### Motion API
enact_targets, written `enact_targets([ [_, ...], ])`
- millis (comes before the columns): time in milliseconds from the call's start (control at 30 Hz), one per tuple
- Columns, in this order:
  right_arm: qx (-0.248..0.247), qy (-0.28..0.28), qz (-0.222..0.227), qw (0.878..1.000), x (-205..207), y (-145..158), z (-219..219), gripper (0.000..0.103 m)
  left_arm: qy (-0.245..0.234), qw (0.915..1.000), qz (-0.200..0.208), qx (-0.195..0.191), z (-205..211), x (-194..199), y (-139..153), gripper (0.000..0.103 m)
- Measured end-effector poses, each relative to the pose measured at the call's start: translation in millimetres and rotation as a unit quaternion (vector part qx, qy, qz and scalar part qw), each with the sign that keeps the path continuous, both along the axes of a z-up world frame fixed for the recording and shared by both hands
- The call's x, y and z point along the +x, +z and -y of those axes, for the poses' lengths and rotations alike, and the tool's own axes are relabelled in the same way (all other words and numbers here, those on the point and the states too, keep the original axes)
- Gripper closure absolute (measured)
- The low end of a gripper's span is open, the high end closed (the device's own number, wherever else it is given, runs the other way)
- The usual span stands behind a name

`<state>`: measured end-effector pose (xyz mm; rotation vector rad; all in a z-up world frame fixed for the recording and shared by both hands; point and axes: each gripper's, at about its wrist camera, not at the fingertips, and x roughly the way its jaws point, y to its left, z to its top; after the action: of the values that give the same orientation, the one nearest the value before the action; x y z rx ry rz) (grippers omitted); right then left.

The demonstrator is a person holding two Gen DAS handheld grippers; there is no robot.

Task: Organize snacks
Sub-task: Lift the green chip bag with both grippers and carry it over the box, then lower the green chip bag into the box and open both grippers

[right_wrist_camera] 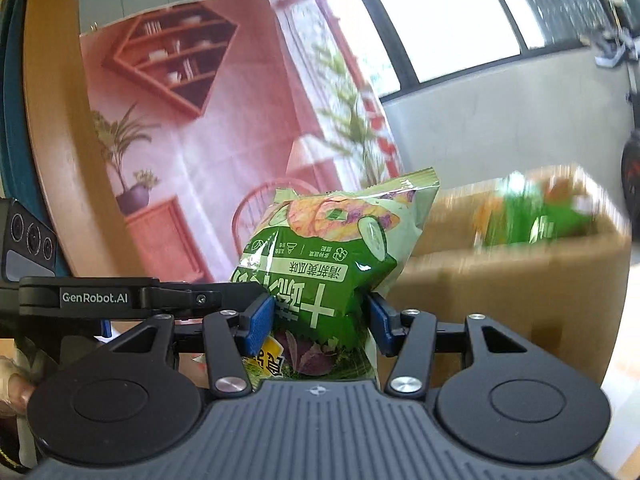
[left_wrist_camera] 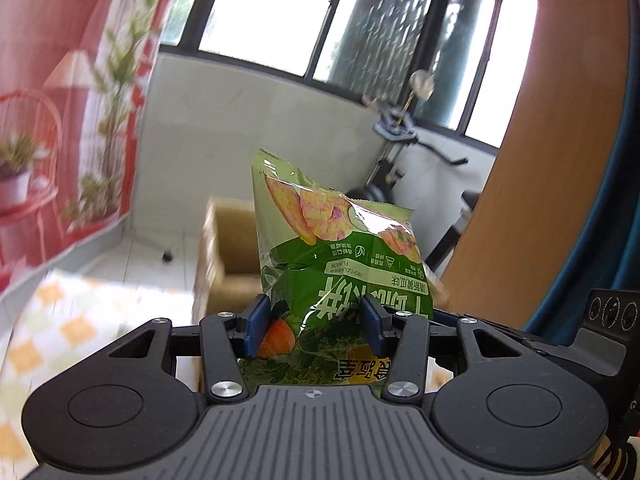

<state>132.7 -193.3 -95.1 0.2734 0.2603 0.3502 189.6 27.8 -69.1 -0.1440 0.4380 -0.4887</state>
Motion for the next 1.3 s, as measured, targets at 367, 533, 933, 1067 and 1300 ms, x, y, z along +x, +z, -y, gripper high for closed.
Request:
enact_targets([
  [367, -0.044, -0.010, 0.011, 0.999, 79, 54, 48, 0.050, -0.012, 0.9998, -0.018, -0.007, 38, 91, 19, 0.054],
  [533, -0.053, -0.011, -0.009, 0.998, 115, 48, 62, 0.050, 0.004, 0.9993, -0.035, 0.007, 41, 110, 8, 0.055],
  [933, -0.070, -0.008, -0.091, 0.993, 152, 4, 70, 0.048, 0.031, 0.9947, -0.059, 0.079, 39, 127, -13, 0.056],
  [1067, -0.086, -0.029, -0.059, 0.994, 139, 11, 79, 0.050, 0.019, 0.9947, -0.047, 0.089, 48, 125, -11, 0.056],
  [1300, -0.097, -0.127, -0.043, 0.986, 125, 22, 106, 0.070, -0.004, 0.9940, -0.051, 0.097, 70, 134, -18, 0.084],
])
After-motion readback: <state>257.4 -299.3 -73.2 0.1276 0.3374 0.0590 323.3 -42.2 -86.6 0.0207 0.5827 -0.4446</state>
